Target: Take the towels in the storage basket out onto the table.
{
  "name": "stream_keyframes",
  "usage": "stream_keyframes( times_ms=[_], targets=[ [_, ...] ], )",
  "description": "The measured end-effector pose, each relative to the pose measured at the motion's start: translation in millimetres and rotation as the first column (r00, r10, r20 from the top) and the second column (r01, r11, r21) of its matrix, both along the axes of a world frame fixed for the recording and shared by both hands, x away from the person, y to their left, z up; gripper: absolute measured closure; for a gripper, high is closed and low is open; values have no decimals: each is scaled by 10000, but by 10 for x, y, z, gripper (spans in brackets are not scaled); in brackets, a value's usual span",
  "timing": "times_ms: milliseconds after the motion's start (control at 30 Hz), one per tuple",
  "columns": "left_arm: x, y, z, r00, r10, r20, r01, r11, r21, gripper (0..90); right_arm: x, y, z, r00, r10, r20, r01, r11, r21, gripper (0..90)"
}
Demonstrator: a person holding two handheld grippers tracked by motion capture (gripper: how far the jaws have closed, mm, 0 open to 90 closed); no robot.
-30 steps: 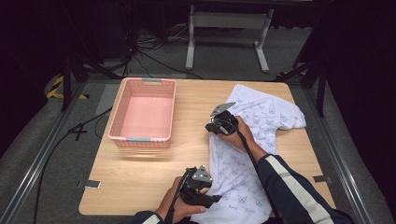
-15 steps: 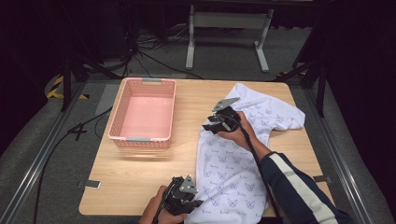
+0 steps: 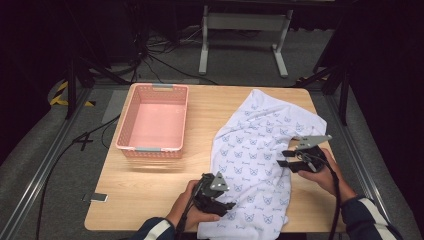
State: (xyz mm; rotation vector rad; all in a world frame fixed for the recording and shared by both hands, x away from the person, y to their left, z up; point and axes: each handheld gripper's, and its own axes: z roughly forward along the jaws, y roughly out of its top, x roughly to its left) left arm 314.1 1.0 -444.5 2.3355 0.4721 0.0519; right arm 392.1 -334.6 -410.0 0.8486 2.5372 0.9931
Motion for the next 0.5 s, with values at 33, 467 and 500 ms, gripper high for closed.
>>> stream_keyframes(
  times_ms=[33,467,500],
  targets=[
    [23,-85,4,9991,-363,214,359,9992,146,382,-71,-68,-28,10000,56,-52,-56,10000,-45,534],
    [203,-388,-109,9911,-1330,-29,1328,9875,849,742,-1110,-141,-171,9254,3619,-1127,-3613,9321,266,740],
    [225,-359,-118,9914,-1304,-115,1308,9887,738,788,-1174,-107,-191,9111,3935,-1228,-3924,9192,336,743]
  ],
)
